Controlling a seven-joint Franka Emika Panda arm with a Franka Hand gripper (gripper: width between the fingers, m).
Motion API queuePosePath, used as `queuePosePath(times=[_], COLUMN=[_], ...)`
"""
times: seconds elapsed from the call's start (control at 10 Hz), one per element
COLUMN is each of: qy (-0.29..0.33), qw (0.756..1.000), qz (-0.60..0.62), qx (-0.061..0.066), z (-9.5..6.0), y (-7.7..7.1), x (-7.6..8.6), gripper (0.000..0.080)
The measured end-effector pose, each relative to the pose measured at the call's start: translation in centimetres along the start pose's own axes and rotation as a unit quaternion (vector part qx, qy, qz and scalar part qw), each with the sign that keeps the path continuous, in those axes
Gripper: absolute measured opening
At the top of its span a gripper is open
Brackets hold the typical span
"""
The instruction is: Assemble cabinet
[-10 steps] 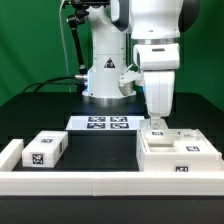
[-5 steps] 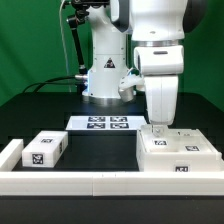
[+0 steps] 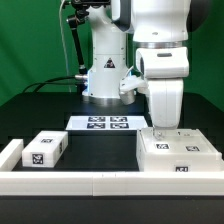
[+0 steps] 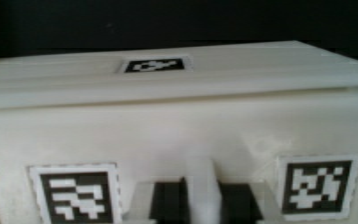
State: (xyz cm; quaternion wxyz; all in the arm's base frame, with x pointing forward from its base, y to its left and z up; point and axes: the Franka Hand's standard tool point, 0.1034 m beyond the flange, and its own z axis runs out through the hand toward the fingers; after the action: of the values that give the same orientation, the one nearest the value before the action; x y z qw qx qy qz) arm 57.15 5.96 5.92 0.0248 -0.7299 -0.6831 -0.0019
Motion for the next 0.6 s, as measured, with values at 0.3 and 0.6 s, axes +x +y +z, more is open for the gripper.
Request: queuePosePath(times=[0.3, 0.6], qy=[0.000, -0.007], qw=[1.000, 1.000], qz=[0.002, -0.004], qx=[0.001, -0.008], z=[0.0, -1.1], y=[0.8, 1.0], x=[0.0, -0.9], gripper=[0.0068, 0.0069])
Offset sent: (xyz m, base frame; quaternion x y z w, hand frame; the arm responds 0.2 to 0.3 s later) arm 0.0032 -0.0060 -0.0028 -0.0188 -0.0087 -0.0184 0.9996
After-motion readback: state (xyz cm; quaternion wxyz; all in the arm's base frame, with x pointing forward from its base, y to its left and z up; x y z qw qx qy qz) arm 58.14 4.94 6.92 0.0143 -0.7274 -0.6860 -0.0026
